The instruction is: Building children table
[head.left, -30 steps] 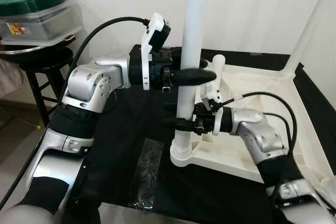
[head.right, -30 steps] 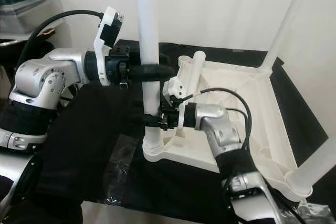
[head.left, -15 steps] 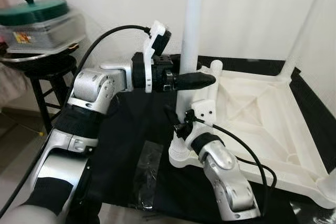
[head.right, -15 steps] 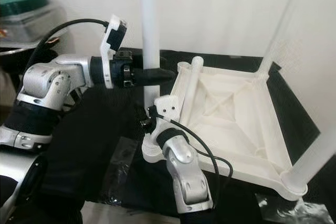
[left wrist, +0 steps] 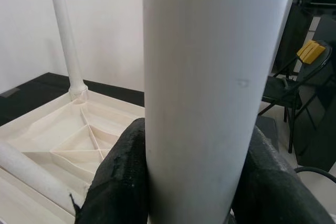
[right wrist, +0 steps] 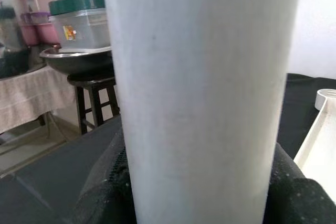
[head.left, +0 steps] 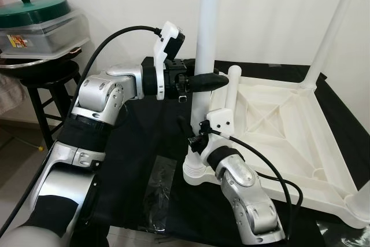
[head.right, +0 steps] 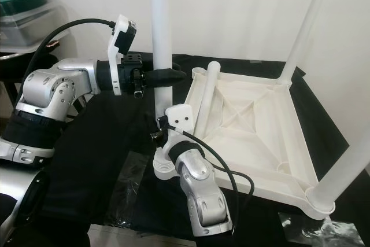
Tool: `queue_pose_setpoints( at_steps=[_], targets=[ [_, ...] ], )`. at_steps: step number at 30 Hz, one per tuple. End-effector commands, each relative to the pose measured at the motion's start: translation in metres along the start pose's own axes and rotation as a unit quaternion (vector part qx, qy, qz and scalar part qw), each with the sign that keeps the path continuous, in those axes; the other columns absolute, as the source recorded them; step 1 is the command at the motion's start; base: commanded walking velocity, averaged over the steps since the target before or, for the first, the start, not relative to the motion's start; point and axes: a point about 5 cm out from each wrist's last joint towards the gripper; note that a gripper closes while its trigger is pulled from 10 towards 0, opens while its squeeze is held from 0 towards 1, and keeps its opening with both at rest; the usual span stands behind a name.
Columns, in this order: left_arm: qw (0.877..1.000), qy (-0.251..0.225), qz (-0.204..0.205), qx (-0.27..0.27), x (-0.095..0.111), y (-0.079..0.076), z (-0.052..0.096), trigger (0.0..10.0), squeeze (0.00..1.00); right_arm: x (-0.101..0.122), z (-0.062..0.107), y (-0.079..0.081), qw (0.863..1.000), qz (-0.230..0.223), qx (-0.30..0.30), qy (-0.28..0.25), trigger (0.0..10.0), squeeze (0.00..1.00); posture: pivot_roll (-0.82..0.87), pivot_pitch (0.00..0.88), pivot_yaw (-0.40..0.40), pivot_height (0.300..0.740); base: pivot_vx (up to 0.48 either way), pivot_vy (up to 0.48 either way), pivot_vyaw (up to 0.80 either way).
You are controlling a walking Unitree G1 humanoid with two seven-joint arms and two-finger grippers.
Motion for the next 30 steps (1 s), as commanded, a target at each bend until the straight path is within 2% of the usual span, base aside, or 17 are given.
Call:
queue_pose_setpoints(
  at_steps=[1, 2, 3, 5, 6, 7, 8, 9, 10, 12, 16, 19, 20, 21, 27, 30],
  targets=[
    [0.999, 0.019, 0.005, -0.035, -0.005, -0.006, -0.007, 0.0, 0.00, -0.015, -0.002, -0.007, 0.999, -0.029, 0.017, 0.033, 10.0, 0.00, 0.03, 0.000, -0.003, 0.740, 0.000, 0.000, 0.00],
    [0.999, 0.019, 0.005, -0.035, -0.005, -0.006, -0.007, 0.0, 0.00, -0.015, -0.002, -0.007, 0.999, -0.029, 0.017, 0.033, 10.0, 0.00, 0.03, 0.000, -0.003, 0.740, 0.000, 0.000, 0.00],
    [0.999, 0.020, 0.002, -0.039, -0.005, -0.007, -0.008, 0.0, 0.00, -0.003, -0.005, -0.017, 0.996, -0.024, 0.081, 0.004, 10.0, 1.00, 0.02, 0.000, -0.003, 0.740, 0.000, 0.000, 0.00],
    [0.999, 0.020, 0.002, -0.039, -0.005, -0.007, -0.008, 0.0, 0.00, -0.003, -0.005, -0.017, 0.996, -0.024, 0.081, 0.004, 10.0, 1.00, 0.02, 0.000, -0.003, 0.740, 0.000, 0.000, 0.00],
    [0.999, 0.023, -0.001, -0.048, -0.007, -0.009, -0.009, 0.0, 0.00, 0.025, -0.006, -0.045, 0.977, 0.020, 0.208, -0.049, 10.0, 1.00, 0.02, 0.000, -0.005, 0.740, 0.000, 0.000, 0.00],
    [0.999, 0.023, -0.001, -0.048, -0.007, -0.009, -0.009, 0.0, 0.00, 0.025, -0.006, -0.045, 0.977, 0.020, 0.208, -0.049, 10.0, 1.00, 0.02, 0.000, -0.005, 0.740, 0.000, 0.000, 0.00],
    [0.998, 0.024, -0.002, -0.052, -0.007, -0.010, -0.010, 0.0, 0.00, 0.033, -0.005, -0.058, 0.964, 0.054, 0.254, -0.051, 10.0, 0.00, 0.02, 0.000, -0.008, 0.740, 0.000, 0.000, 0.00],
    [0.998, 0.025, -0.003, -0.054, -0.007, -0.011, -0.010, 0.0, 0.00, 0.038, -0.004, -0.067, 0.949, 0.084, 0.300, -0.049, 10.0, 0.00, 0.02, 0.000, -0.010, 0.740, 0.000, 0.000, 0.00],
    [0.998, 0.025, -0.003, -0.054, -0.007, -0.011, -0.010, 0.0, 0.00, 0.038, -0.004, -0.067, 0.949, 0.084, 0.300, -0.049, 10.0, 0.00, 0.02, 0.000, -0.010, 0.740, 0.000, 0.000, 0.00],
    [0.998, 0.026, -0.004, -0.058, -0.008, -0.012, -0.010, 0.0, 0.00, 0.040, -0.005, -0.077, 0.931, 0.105, 0.349, -0.037, 10.0, 0.00, 0.03, 0.000, -0.006, 0.740, 0.000, 0.000, 0.00],
    [0.998, 0.029, -0.006, -0.063, -0.009, -0.014, -0.011, 0.0, 0.00, 0.040, -0.014, -0.086, 0.921, 0.098, 0.377, -0.026, 10.0, 0.00, 0.03, 0.000, -0.002, 0.740, 0.000, 0.000, 0.00],
    [0.997, 0.029, -0.006, -0.064, -0.009, -0.015, -0.011, 0.0, 0.00, 0.040, -0.016, -0.087, 0.919, 0.096, 0.382, -0.024, 10.0, 0.00, 0.03, 0.000, -0.002, 0.740, 0.000, 0.000, 0.00],
    [0.997, 0.029, -0.006, -0.067, -0.008, -0.016, -0.011, 0.0, 0.00, 0.041, -0.019, -0.089, 0.917, 0.092, 0.388, -0.023, 0.9, 0.00, 0.04, 0.000, -0.001, 0.740, 0.000, 0.000, 0.00],
    [0.997, 0.030, -0.006, -0.069, -0.008, -0.017, -0.012, 0.0, 0.00, 0.041, -0.022, -0.090, 0.915, 0.086, 0.395, -0.024, 0.0, 0.00, 0.04, 0.000, -0.002, 0.740, 0.000, 0.000, 0.00],
    [0.997, 0.031, -0.007, -0.070, -0.008, -0.018, -0.011, 0.0, 0.00, 0.040, -0.025, -0.093, 0.906, 0.073, 0.417, -0.023, 0.0, 0.00, 0.05, 0.000, -0.002, 0.740, 0.000, 0.000, 0.00],
    [0.997, 0.032, -0.008, -0.071, -0.007, -0.018, -0.010, 0.0, 0.00, 0.030, -0.023, -0.096, 0.903, 0.067, 0.425, -0.015, 0.0, 0.00, 0.05, 0.000, 0.000, 0.740, 0.000, 0.000, 0.00]
  ],
)
Point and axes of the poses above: a point about 5 cm out from each wrist's last joint towards the gripper, its own z axis pointing back from the gripper into the wrist, its own x axis along the axis of the wrist's last joint, y = z × x, and after that the axes turned 9 degrees about z, right-handed
